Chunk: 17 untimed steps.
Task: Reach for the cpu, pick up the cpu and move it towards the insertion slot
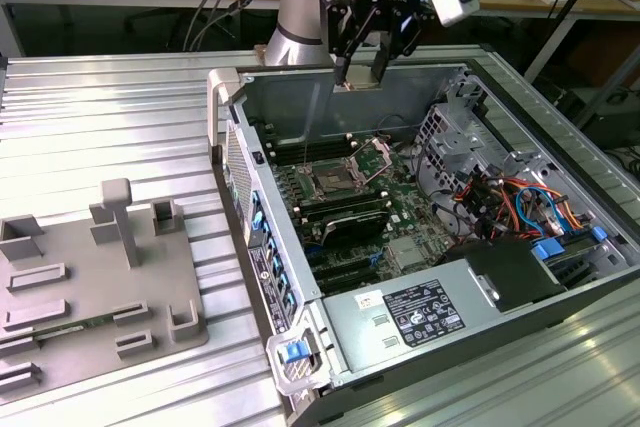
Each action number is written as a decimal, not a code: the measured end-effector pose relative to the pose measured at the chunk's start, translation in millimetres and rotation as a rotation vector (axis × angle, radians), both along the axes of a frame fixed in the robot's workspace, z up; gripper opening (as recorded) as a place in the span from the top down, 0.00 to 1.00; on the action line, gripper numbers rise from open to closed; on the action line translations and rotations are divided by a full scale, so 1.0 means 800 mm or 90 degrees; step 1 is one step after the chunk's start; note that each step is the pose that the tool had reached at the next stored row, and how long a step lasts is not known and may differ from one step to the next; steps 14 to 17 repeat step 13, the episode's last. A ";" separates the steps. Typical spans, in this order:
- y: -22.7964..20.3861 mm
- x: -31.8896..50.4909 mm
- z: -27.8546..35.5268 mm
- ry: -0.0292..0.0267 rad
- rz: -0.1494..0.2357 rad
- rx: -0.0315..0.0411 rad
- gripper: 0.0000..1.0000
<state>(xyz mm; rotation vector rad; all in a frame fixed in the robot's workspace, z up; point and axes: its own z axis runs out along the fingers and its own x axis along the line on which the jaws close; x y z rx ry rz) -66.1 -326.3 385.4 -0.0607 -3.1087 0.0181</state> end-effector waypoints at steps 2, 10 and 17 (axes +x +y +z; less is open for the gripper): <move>0.0008 0.000 0.0000 0.0000 0.000 0.0000 0.45; 0.0031 0.000 0.0000 0.0000 0.000 0.0000 0.45; 0.0038 0.000 0.0000 0.0000 0.000 0.0000 0.45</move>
